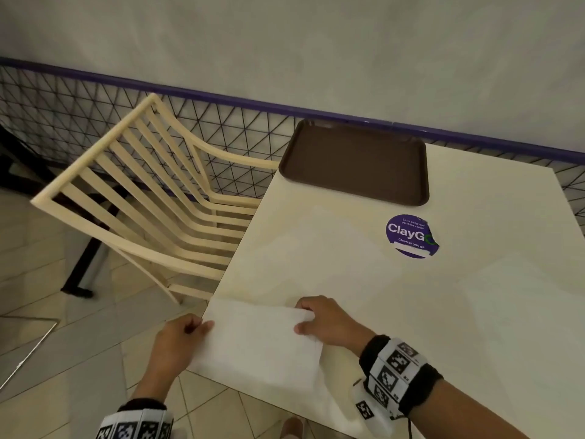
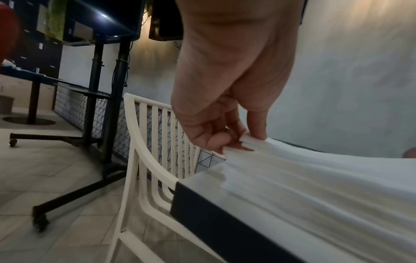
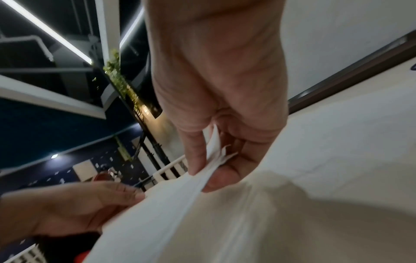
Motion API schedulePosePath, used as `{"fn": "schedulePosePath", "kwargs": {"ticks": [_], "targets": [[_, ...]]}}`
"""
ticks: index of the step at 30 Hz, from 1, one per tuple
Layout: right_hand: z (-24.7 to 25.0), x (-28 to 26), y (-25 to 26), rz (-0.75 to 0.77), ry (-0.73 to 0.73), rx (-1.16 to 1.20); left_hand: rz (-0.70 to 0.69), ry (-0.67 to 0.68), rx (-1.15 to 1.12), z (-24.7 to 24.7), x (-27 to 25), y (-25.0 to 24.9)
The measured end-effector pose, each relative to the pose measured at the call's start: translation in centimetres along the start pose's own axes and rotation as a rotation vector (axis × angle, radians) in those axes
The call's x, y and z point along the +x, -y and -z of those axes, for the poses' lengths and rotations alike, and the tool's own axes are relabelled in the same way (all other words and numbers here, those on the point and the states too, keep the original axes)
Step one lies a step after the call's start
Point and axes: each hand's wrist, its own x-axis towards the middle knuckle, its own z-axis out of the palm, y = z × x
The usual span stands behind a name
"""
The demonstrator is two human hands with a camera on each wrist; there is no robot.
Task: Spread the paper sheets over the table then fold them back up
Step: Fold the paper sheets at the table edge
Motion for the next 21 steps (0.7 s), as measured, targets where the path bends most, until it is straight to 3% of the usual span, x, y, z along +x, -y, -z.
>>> {"fn": "schedulePosePath", "kwargs": {"ticks": [5,11,17,21], "targets": [[-1.7,-0.1,-0.8,0.001,-0.049,-0.098,-0.009,-0.04,0.147,-0.4,0.5,0.6],[-2.3,-0.2,-1.2,0.018,-0.087,-0.319,-0.009,-0.004,0.157,-0.7,0.9,0.4],[0.2,-1.3,-3.2,0.032,-0.213,-0.19,-0.239,-0.045,0.262,-1.4,3.4,-3.4],[3.9,-3.0,-5.4,-0.02,-0.406,-0.097,-0.363,0.044,0.33,-4.4,7.6,-8.5]]}}
